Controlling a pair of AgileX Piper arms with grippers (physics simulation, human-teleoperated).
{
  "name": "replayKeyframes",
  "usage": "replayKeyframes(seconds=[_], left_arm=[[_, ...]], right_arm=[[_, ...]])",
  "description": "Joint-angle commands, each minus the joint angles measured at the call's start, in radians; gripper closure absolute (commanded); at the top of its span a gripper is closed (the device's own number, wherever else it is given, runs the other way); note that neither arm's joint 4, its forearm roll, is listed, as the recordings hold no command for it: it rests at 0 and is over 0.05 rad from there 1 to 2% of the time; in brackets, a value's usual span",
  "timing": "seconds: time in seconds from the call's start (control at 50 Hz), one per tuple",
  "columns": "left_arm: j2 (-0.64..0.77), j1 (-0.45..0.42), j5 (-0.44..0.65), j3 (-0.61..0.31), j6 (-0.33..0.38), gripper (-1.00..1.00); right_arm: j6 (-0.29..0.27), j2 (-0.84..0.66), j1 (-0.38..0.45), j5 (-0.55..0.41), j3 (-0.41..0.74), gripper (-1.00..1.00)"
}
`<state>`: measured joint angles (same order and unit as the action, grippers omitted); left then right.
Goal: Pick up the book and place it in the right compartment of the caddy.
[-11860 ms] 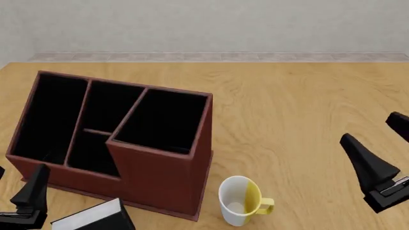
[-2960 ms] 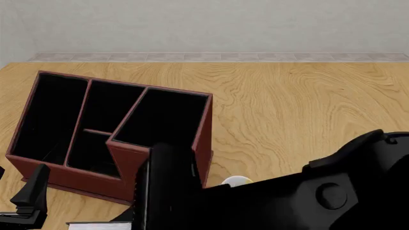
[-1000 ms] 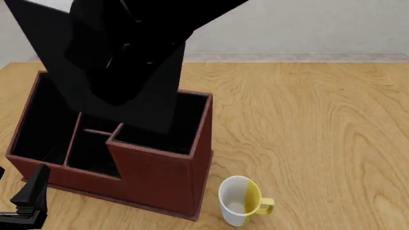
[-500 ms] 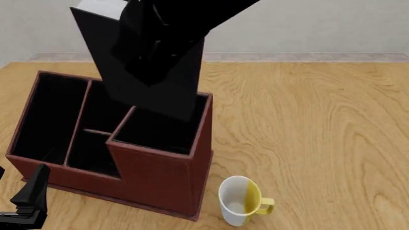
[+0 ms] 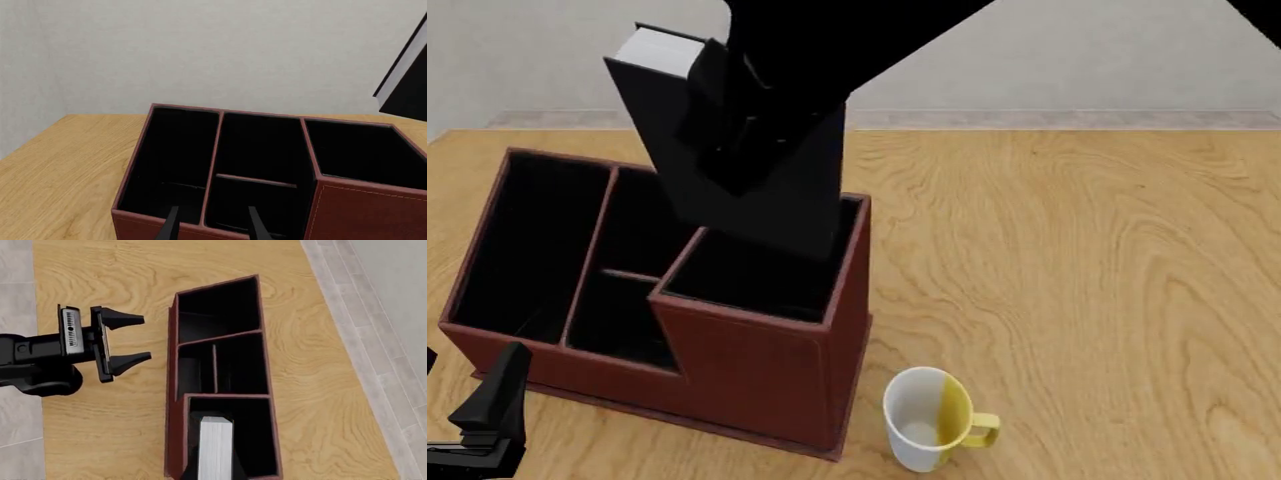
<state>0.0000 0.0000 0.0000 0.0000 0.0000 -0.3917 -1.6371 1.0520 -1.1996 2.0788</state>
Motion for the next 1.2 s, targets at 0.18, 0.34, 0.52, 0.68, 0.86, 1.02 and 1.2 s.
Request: replayKeyframes(seconds=[0.18,0.34,0.52,0.68,0.86,1.02,1.2], left_arm=[[0.0,0.0,0.0,0.0,0.0,-1.0],[0.0,0.0,0.0,0.0,0.0,-1.0],[0.0,0.0,0.0,0.0,0.0,-1.0],[0.0,0.0,0.0,0.0,0.0,-1.0],[0.0,0.0,0.0,0.0,0.0,-1.0],[0.0,0.0,0.0,0.0,0.0,-1.0],[0.0,0.0,0.0,0.0,0.0,-1.0]], right_arm=[[0.041,0.012,-0.007,0.111,-0.132,1.0],[0.042,0.0,-0.015,0.125,-0.14,1.0],[0.031,-0.027,-0.033,0.103,-0.086,1.0],[0.024,-0.041,-0.043,0.107,-0.082,1.0],[0.02,-0.054,-0.047,0.113,-0.088,1.0],[0.014,-0.058,-0.057,0.132,-0.119,1.0],[0.02,-0.056,-0.065,0.155,-0.153,1.0]])
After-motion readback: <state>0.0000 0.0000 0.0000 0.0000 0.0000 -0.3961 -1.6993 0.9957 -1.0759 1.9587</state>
